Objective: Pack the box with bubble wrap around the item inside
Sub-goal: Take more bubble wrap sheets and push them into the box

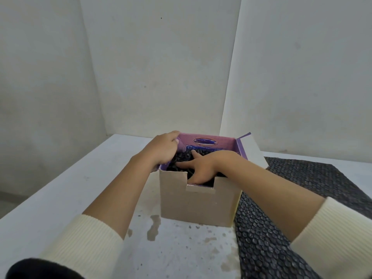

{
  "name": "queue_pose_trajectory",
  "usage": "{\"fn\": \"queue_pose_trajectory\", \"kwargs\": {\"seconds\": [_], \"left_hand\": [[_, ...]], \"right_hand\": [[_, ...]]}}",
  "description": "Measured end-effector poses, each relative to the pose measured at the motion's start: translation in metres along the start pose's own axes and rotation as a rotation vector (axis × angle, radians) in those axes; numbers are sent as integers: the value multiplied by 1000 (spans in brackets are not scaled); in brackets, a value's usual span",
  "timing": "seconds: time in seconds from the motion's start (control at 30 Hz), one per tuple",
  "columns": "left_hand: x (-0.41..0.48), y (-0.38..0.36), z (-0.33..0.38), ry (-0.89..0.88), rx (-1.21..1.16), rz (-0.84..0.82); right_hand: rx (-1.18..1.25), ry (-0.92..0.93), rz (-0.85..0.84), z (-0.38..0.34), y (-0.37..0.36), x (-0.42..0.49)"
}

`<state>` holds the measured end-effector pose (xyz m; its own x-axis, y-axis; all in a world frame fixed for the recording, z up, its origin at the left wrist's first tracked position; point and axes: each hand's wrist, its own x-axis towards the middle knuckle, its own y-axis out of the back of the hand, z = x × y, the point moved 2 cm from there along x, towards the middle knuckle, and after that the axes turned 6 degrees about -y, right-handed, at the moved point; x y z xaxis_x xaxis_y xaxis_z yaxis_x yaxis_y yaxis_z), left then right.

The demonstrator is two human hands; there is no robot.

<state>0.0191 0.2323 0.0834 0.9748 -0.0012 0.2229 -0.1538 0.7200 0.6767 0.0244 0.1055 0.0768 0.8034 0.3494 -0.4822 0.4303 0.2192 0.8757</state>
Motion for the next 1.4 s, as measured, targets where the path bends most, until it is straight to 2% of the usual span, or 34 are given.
{"fn": "queue_pose_trajectory", "kwargs": {"seconds": [0.23,0.33,0.4,0.43,0.6,0.8,0.9,0.97,1.07,1.17,1.27,1.4], "left_hand": [[-2,1,4,25,96,-40],[-4,2,4,27,111,-43],[-5,1,3,30,109,-48],[-4,1,3,30,115,-52],[-3,0,3,21,127,-64],[-4,1,6,8,108,-68],[-5,1,6,0,114,-68],[-5,1,5,1,115,-72],[-4,2,5,-28,167,-101],[-4,2,5,-54,111,-200],[-9,3,6,-1,59,-340],[-10,4,7,-1,174,-369]], "right_hand": [[-46,-11,27,-3,3,-6],[43,110,186,-3,10,-9],[124,125,336,-4,11,-9],[158,128,346,-5,9,-7],[-14,62,85,-5,-7,5],[-46,83,109,-4,-5,5],[66,167,200,-1,4,-7],[130,148,219,9,13,-18],[65,-4,118,31,18,-27],[21,-87,29,36,12,-18],[3,-138,-52,30,1,-6],[51,-133,-87,29,3,-12]]}}
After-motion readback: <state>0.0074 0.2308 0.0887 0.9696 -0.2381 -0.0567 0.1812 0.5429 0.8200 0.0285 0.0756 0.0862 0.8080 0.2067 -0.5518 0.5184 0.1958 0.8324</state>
